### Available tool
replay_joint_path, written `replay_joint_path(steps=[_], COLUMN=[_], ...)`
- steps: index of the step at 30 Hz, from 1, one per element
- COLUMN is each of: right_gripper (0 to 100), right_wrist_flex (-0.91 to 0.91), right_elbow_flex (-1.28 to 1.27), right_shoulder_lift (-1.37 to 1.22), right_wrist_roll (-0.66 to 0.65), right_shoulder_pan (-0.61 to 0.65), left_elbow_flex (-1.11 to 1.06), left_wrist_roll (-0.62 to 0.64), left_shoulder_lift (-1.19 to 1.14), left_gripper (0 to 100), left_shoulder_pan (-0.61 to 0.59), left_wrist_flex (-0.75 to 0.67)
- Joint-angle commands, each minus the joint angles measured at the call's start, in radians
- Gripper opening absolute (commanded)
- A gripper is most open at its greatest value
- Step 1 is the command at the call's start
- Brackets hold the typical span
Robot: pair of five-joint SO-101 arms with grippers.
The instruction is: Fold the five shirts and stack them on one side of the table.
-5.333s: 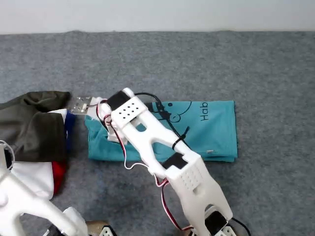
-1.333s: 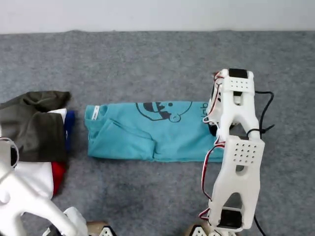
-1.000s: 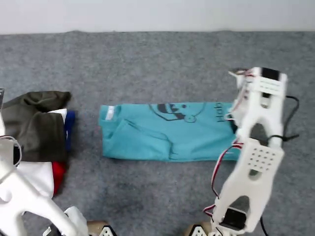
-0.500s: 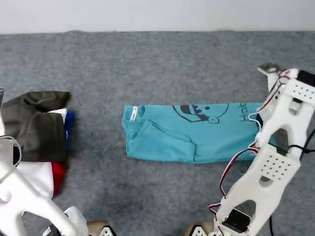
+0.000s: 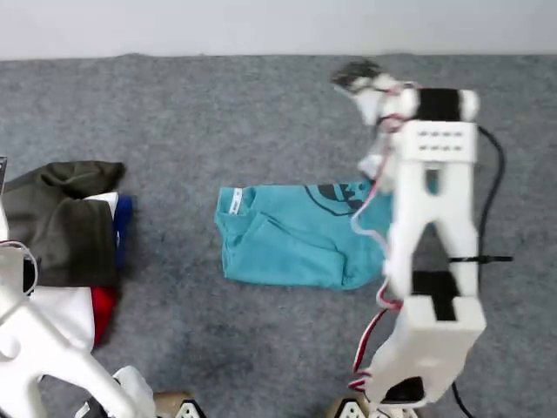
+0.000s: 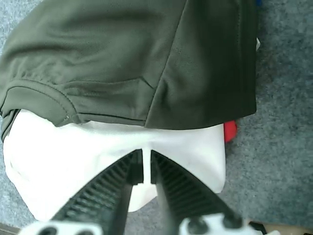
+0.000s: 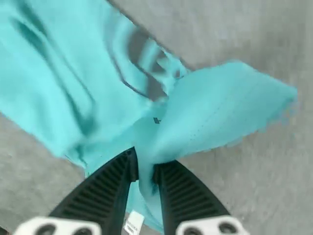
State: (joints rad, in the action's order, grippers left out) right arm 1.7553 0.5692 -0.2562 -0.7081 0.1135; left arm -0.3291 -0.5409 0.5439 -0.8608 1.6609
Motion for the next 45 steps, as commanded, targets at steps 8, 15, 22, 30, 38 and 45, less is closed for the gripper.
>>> replay_joint_path(steps=[8,15,22,30,38,45], right_gripper=[1.1,1.1,1.1,20.0,23.6,0.6], right_wrist_flex=[0.008,-0.108,-0.127,-0.104,0.036,0.004], right_elbow_flex=[0.006,0.006,0.006,0.011,0.164,0.166], right_shoulder_lift=[0.051,-0.077,-0.188,-0.269,-0.216,-0.249], right_wrist_roll=[0.183,0.233,0.233,0.241,0.259,0.245], right_shoulder_pan=[0.384,0.484,0.539,0.573,0.521,0.346], left_elbow_flex=[0.01,0.01,0.007,0.005,0.005,0.005], left_wrist_roll=[-0.012,-0.012,-0.012,-0.012,-0.012,-0.012], left_shoulder_lift=[0.032,0.032,0.032,0.032,0.032,0.032], left_gripper=[3,3,3,3,3,3], left_shoulder_pan=[0.002,0.006,0.006,0.006,0.006,0.008], left_wrist_flex=[0.006,0.006,0.006,0.006,0.006,0.006])
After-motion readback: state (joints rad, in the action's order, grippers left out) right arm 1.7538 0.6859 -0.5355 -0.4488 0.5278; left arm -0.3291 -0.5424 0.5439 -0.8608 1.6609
